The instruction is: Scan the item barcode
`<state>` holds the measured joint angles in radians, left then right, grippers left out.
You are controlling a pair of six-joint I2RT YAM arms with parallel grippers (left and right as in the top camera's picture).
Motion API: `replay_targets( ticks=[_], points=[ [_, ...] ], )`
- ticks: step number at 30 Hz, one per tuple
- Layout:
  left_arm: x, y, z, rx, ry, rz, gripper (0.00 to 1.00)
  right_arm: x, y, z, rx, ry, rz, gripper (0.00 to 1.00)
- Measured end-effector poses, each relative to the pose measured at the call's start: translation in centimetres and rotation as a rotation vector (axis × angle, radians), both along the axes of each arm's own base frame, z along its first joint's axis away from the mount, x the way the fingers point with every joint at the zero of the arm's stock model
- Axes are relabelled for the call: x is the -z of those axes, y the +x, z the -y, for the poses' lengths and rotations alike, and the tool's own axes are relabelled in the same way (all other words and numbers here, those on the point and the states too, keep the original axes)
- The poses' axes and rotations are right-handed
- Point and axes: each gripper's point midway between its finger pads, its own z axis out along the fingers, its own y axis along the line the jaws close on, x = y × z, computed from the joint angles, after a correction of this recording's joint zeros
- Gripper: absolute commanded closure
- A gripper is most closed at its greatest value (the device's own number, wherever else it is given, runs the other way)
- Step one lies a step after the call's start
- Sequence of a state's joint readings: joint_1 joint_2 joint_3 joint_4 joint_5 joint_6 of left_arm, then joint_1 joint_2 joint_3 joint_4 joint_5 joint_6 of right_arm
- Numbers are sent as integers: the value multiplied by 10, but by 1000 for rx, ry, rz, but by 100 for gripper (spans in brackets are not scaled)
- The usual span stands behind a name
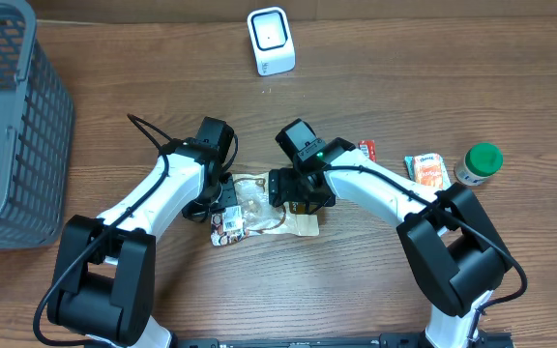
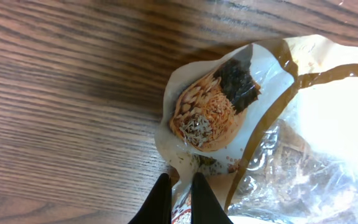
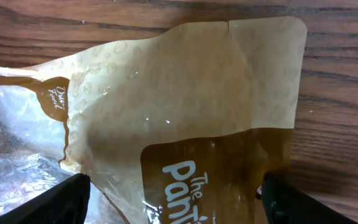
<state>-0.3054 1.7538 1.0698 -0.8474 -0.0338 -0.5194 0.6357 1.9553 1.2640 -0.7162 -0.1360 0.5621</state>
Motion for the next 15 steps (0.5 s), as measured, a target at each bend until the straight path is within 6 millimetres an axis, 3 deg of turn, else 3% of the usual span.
replay_targets(
  ticks=[5, 11, 15],
  points=[
    [-11, -11, -3, 17, 18, -66, 96, 0, 1, 0, 14, 0, 0, 10],
    [-54, 16, -1, 10, 2, -16, 90, 0, 1, 0, 21, 0, 0, 10],
    [-59, 15, 0, 7, -10, -25, 92, 0, 1, 0, 20, 0, 0, 10]
  ],
)
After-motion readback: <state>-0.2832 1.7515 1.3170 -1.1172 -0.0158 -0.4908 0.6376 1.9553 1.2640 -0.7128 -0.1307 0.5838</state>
